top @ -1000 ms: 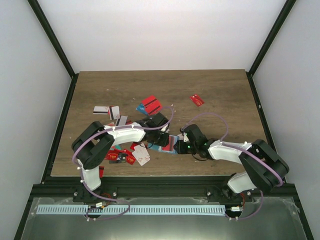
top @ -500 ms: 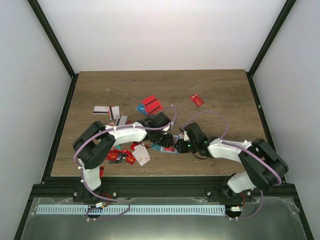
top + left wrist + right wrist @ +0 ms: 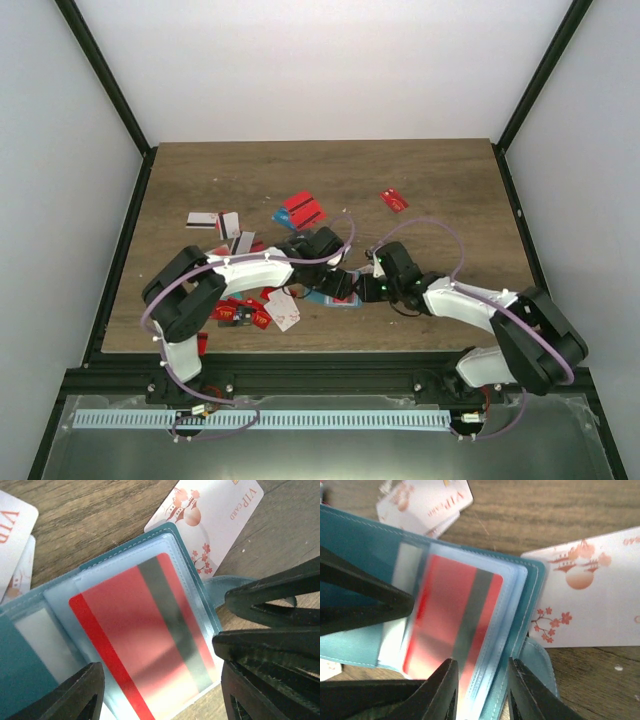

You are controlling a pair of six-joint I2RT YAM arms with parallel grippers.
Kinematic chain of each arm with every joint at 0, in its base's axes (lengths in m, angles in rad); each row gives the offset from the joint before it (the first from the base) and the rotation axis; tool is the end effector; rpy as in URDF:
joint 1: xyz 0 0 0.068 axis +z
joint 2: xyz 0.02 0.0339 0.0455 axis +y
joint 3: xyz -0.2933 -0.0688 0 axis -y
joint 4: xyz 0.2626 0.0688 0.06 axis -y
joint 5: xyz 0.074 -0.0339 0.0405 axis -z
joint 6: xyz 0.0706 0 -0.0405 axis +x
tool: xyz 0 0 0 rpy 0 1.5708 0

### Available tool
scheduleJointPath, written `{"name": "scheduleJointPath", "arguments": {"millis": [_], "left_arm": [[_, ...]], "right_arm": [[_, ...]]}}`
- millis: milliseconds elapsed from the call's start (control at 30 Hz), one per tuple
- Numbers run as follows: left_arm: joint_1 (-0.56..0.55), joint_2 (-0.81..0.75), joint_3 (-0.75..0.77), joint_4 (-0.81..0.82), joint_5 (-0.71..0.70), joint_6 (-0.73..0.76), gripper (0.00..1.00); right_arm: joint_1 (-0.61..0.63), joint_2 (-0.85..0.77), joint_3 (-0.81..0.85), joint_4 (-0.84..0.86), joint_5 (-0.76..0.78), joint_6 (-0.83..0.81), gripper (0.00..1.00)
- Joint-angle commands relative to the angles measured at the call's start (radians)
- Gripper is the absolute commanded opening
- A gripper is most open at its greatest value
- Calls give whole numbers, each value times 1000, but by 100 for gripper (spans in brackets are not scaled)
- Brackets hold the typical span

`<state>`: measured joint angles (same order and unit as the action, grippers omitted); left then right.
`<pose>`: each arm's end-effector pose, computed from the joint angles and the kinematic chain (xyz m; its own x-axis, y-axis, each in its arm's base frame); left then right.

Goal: Put the credit cards into the card holder

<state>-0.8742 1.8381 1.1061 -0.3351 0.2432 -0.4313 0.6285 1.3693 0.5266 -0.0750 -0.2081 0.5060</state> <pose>0.2447 -0.3190 0.1407 -0.8529 0.3872 -0.3503 0.5091 0.7655 -0.3934 0.2080 0.1692 0.1311 -0.8900 -0.0606 -0.4520 -0.2806 0.8540 0.4380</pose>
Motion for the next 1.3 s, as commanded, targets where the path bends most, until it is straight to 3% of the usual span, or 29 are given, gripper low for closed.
{"name": "scheduleJointPath", "arguments": {"millis": [0,133,267,333,500,667,867,1267], "left_arm": [[-12,-61,-10,-16,-53,-13,68],[-12,-102,-19,-28,-48,-15,77],[-12,-155,-39,-29,-49,-15,74],[-11,-176,-53,-23,-61,-15,65],[-6,-155,-78,1,-68,-3,27],[-4,-112,-84,17,-69,0,12],[0,-80,-95,41,-76,4,6],[3,-13,-116,81,-55,11,4]], "right_arm": [[-24,-70,3,26,-57,-12,30],[-37,-98,-5,35,-101,0,31],[-41,-105,-9,48,-141,28,32],[-41,-103,-12,65,-160,49,32],[-42,-82,-21,107,-174,98,32],[-42,-45,-23,113,-150,125,32],[-45,-21,-28,113,-133,131,33],[-50,35,-24,130,-140,125,34]]}}
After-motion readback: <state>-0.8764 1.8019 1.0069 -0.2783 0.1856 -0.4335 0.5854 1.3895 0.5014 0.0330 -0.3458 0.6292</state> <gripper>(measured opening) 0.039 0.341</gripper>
